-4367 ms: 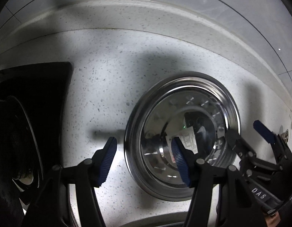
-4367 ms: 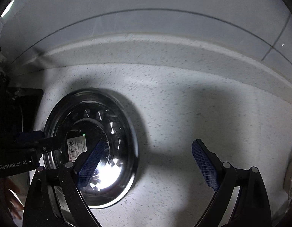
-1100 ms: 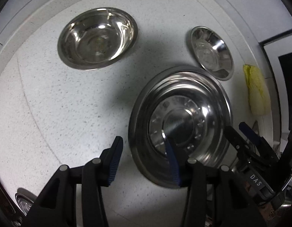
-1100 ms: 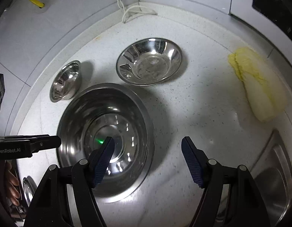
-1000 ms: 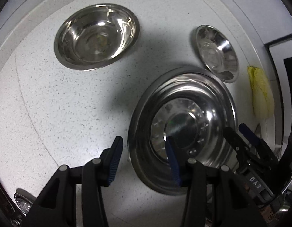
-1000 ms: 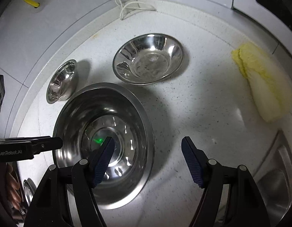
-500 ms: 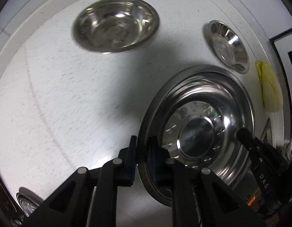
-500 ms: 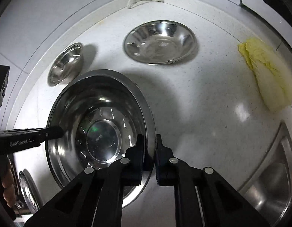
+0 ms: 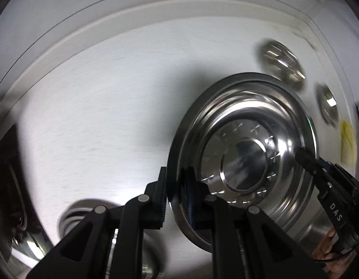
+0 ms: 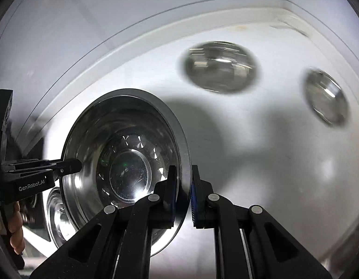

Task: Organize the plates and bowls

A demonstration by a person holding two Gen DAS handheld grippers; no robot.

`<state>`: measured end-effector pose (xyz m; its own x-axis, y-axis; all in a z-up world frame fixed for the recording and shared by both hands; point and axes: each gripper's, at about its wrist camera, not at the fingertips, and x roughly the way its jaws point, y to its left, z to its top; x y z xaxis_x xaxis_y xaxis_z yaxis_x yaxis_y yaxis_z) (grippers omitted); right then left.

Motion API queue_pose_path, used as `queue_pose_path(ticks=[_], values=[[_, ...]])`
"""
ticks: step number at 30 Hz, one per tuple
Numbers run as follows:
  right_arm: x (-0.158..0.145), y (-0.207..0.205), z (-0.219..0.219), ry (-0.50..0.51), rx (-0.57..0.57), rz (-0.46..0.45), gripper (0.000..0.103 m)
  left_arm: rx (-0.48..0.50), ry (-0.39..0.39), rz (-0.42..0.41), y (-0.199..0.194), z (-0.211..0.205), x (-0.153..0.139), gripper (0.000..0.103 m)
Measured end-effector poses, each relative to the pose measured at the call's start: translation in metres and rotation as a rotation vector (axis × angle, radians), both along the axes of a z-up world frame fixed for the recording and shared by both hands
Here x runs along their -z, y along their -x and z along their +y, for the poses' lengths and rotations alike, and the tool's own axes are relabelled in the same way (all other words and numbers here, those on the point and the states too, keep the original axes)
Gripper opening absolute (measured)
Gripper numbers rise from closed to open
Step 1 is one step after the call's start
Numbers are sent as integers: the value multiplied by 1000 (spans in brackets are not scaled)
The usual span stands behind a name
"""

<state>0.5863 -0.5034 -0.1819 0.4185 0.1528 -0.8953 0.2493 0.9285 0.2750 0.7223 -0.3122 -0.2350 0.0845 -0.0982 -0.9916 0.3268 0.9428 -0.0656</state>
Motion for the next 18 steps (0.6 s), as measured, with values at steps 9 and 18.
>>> queue_pose_path(ticks=[9, 18], values=[[24, -91, 79, 17, -178, 42, 10, -180, -36, 13, -52, 85, 33, 16], [44, -115, 102, 47, -241, 89, 10, -211, -62, 12, -68, 90, 58, 17]])
